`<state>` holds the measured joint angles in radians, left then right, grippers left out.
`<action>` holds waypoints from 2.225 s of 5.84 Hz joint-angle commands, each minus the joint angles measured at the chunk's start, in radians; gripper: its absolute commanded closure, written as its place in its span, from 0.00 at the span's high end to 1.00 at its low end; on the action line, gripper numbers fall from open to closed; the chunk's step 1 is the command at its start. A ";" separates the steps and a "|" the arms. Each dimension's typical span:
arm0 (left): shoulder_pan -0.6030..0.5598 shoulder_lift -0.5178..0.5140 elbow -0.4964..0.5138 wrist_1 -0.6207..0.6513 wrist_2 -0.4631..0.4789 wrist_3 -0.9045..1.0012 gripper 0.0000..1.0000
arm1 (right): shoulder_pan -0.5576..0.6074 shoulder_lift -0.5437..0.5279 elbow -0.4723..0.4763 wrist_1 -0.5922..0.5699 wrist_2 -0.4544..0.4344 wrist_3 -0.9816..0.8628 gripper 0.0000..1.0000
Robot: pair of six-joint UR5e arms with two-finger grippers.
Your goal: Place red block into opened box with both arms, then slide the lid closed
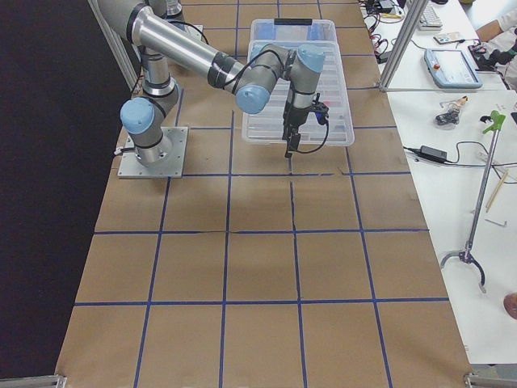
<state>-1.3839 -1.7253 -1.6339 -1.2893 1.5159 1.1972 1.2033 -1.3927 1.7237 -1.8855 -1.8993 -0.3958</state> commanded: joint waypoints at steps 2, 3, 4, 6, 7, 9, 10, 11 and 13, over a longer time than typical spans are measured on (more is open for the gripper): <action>0.026 -0.156 -0.004 0.151 0.000 0.390 0.98 | -0.073 0.001 0.001 -0.010 -0.018 -0.083 1.00; 0.029 -0.205 -0.004 0.151 0.006 0.444 0.98 | -0.074 0.001 -0.001 -0.012 -0.020 -0.093 1.00; 0.032 -0.250 -0.003 0.156 0.012 0.529 0.98 | -0.076 0.001 -0.001 -0.012 -0.020 -0.101 1.00; 0.059 -0.319 -0.015 0.176 0.012 0.596 0.98 | -0.134 0.001 -0.003 -0.014 -0.017 -0.156 1.00; 0.060 -0.341 -0.039 0.220 0.026 0.597 0.98 | -0.136 0.001 -0.006 -0.014 -0.018 -0.161 1.00; 0.059 -0.376 -0.061 0.255 0.026 0.597 0.97 | -0.149 0.001 -0.009 -0.012 -0.032 -0.160 1.00; 0.057 -0.382 -0.069 0.280 0.026 0.599 0.80 | -0.150 -0.008 -0.015 -0.012 -0.030 -0.153 1.00; 0.057 -0.381 -0.070 0.294 0.026 0.605 0.29 | -0.148 -0.015 -0.019 -0.009 -0.030 -0.147 1.00; 0.040 -0.350 -0.051 0.282 0.027 0.602 0.07 | -0.134 -0.040 -0.119 0.038 -0.018 -0.126 1.00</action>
<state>-1.3333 -2.0910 -1.6966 -1.0008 1.5428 1.8004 1.0619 -1.4204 1.6518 -1.8748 -1.9244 -0.5336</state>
